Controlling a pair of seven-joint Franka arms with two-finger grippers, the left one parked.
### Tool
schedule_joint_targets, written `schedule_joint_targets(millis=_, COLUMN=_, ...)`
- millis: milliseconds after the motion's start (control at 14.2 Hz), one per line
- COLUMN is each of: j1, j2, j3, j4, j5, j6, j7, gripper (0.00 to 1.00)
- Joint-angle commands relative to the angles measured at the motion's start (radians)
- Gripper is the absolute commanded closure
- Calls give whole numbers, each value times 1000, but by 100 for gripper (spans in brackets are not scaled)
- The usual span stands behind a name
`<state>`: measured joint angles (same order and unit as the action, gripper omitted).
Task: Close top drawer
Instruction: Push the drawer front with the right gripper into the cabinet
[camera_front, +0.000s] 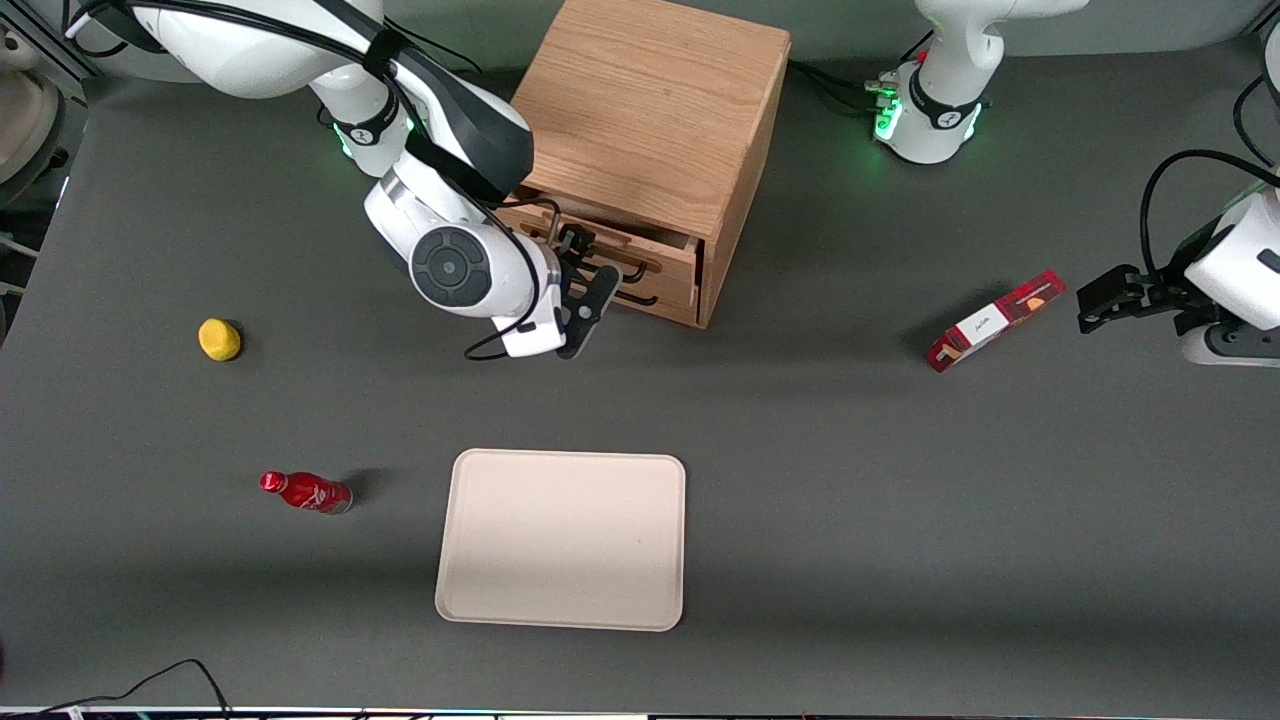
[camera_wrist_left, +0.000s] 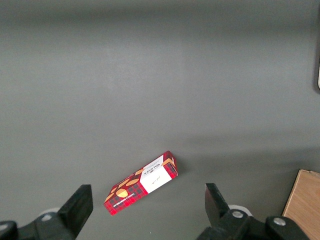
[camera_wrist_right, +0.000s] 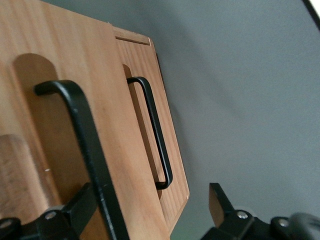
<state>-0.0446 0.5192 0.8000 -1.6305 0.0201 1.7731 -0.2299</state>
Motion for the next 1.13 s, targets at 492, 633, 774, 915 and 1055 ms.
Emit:
schedule_joint_targets(millis=492, j1=-24, j2=-70, j3=47, j4=-104, j5=24, j6=52, j7=63, gripper=0)
schedule_joint_targets(millis=633, j1=-24, j2=-71, j3=56, j4=-107, j5=24, j6=52, j7=72, gripper=0)
schedule_joint_targets(millis=774, j1=-24, j2=-73, j3=70, j4=-112, j5=24, j6=52, j7=80, gripper=0)
schedule_joint_targets(millis=915, j1=-26, j2=-79, j3=77, j4=-115, j5=24, j6=52, j7=80, gripper=0)
schedule_joint_targets(millis=1055, j1=-35, j2=-77, j3=77, j4=-111, j5=24, j6=46, j7=77, gripper=0)
